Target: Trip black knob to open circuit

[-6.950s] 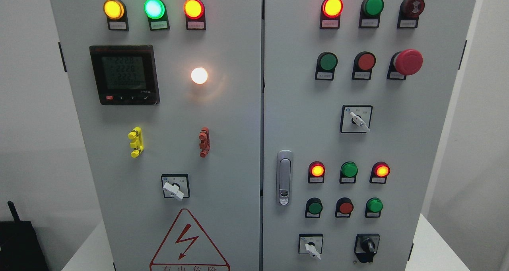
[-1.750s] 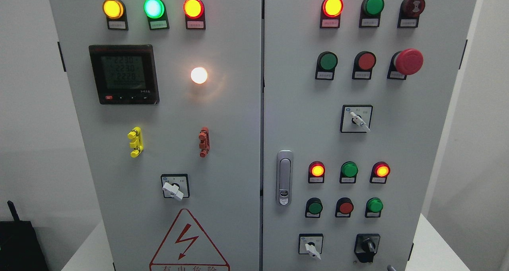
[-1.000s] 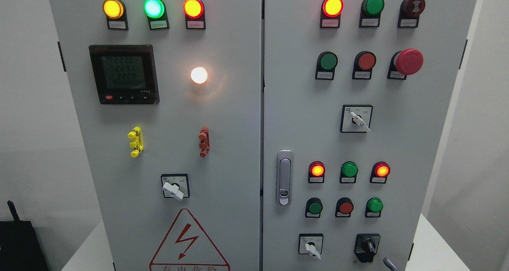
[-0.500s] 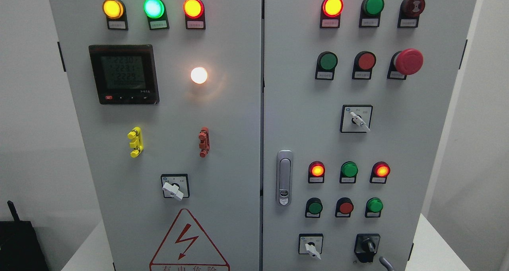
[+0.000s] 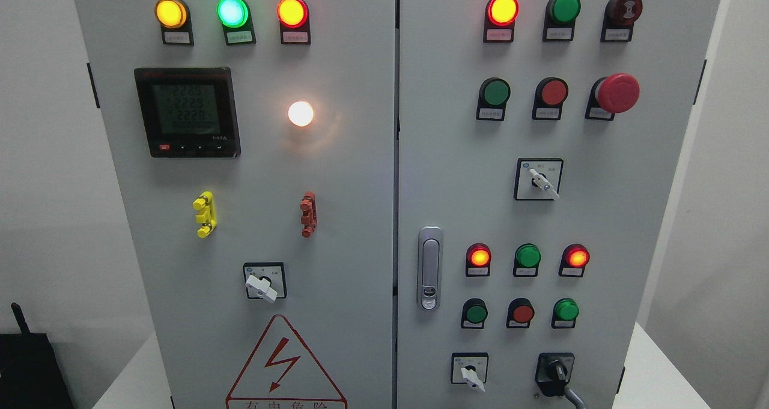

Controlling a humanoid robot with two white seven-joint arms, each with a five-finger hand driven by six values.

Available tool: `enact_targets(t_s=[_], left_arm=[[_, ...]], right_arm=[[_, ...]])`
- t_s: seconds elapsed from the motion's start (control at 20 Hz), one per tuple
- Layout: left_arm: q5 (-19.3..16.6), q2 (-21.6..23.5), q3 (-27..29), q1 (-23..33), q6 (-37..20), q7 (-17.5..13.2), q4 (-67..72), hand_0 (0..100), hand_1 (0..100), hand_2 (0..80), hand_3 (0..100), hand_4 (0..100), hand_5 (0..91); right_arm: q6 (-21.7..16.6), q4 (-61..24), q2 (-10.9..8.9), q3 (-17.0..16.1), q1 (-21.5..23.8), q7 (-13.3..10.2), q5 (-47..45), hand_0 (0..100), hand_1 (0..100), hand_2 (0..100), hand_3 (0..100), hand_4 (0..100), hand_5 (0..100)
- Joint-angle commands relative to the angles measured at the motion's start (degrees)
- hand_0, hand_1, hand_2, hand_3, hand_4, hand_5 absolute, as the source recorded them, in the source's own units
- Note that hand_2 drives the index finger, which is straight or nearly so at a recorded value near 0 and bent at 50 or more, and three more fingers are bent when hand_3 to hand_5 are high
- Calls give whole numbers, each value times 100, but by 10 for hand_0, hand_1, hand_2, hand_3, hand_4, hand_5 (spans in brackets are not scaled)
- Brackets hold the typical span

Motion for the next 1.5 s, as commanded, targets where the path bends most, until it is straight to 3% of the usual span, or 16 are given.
enact_targets(t_s=[0.0, 1.45], left_arm=[[-132, 0, 0, 0, -4, -4, 0, 120, 389, 0, 0, 0, 0], [-132, 0, 0, 0, 5, -4, 0, 120, 389, 0, 0, 0, 0]], right_arm=[[-13, -23, 34, 2, -2, -20, 2, 0, 0, 0, 1000, 1000, 1000], [-4, -58, 60, 265, 15, -2, 2, 0, 0, 0, 1000, 1000, 1000]])
